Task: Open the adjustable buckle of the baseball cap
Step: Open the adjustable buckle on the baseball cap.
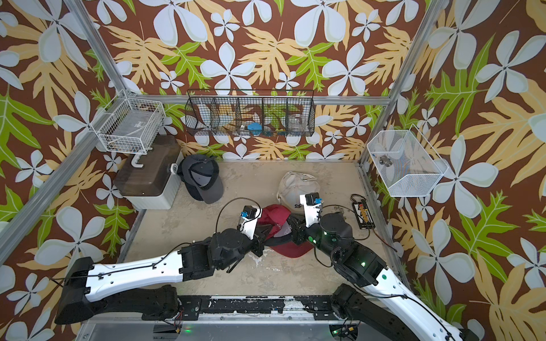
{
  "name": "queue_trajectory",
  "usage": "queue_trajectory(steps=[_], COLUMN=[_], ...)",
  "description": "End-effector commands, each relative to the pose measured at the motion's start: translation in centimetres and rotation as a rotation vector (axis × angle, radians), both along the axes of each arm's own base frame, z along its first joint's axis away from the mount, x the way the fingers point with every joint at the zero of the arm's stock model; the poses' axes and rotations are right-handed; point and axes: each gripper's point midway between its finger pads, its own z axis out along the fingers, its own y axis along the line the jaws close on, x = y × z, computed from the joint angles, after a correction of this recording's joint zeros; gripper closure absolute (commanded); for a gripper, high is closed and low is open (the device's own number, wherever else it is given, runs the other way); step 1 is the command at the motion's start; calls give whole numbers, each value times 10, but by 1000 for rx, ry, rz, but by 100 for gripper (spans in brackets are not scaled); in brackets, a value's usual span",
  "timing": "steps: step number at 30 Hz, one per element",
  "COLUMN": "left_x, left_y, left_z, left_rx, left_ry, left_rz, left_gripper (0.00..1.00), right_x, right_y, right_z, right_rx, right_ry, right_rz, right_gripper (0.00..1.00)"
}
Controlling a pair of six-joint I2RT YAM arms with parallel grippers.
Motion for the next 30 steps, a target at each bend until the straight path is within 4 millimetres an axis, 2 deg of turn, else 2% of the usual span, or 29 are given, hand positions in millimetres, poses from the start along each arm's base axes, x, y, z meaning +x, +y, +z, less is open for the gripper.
queue_trajectory(steps=[1, 7, 13, 18, 30], left_x=[-1, -1, -2, -4, -11], left_y=[2, 7, 8, 12, 20], left_z=[-2, -8, -3, -10, -28], left_rx=[-21, -19, -31, -34, -45], left_ry=[13, 23, 15, 26, 54], left_rz=[9, 18, 16, 15, 5], left_gripper=[100, 100, 85, 75, 70], right_x=[3, 3, 2, 3, 15], right_y=[0, 0, 2, 0, -10], right_z=[16, 17, 20, 27, 42], right_rx=[37, 41, 50, 64, 73], right_ry=[-38, -38, -38, -46, -47], right_rz=[-14, -13, -5, -18, -108], right_gripper=[100, 100, 100, 100, 100])
